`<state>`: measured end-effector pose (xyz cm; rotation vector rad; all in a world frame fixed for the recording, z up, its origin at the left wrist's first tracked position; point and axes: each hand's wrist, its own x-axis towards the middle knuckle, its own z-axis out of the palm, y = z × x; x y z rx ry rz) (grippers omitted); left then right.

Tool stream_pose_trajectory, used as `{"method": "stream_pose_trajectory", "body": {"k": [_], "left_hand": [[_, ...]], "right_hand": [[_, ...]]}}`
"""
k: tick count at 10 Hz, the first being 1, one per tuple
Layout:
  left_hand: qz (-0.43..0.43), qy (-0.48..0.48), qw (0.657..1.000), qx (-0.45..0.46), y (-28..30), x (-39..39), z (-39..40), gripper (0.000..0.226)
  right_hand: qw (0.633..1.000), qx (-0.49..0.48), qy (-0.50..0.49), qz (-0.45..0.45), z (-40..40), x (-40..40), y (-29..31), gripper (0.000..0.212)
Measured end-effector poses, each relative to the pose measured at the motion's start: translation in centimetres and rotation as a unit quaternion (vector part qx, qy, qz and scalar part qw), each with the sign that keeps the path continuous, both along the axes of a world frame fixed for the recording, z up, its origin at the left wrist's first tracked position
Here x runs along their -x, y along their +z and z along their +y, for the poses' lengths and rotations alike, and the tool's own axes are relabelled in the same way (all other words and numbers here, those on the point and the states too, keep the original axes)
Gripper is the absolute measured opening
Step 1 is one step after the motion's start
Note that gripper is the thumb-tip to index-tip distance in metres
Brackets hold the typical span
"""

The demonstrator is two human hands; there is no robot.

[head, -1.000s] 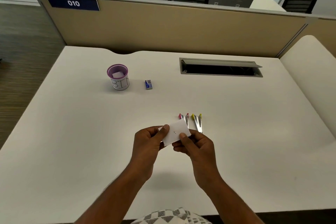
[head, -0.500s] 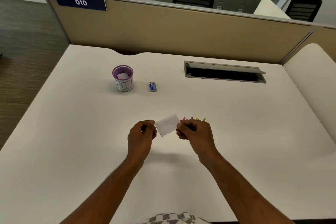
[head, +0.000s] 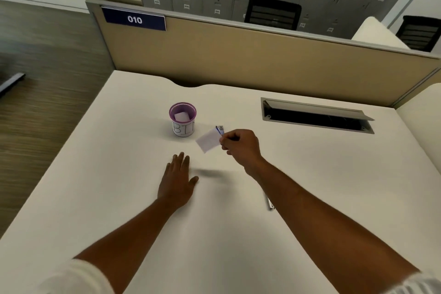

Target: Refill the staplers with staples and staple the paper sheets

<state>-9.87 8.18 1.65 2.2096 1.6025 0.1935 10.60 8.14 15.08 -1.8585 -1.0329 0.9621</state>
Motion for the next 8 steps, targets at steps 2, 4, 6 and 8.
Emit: {"method": "stream_pose_trajectory", "body": {"k": [2, 4, 6, 8], "left_hand": [[0.082, -0.065, 0.995, -0.01, -2.4, 2.3, 2.5, 0.082], [0.058, -0.056, 0.995, -0.06, -3.3, 2.5, 2.2, 0.078], [0.059, -0.053, 0.995, -0.057, -2.9, 2.4, 2.1, 0.077], [0.042, -0.051, 0.997, -0.049, -2.5, 2.4, 2.1, 0.076]], "right_hand": [[0.991, -0.044, 0.028, -0.123, 7.8, 2.7, 1.1, 0.006], [0.963, -0.083, 0.06, -0.248, 13.0, 4.3, 1.0, 0.01], [0.926, -0.059, 0.15, -0.341, 15.8, 5.3, -0.6, 0.018], [0.896, -0.061, 0.195, -0.394, 17.1, 5.8, -1.9, 0.025]]}}
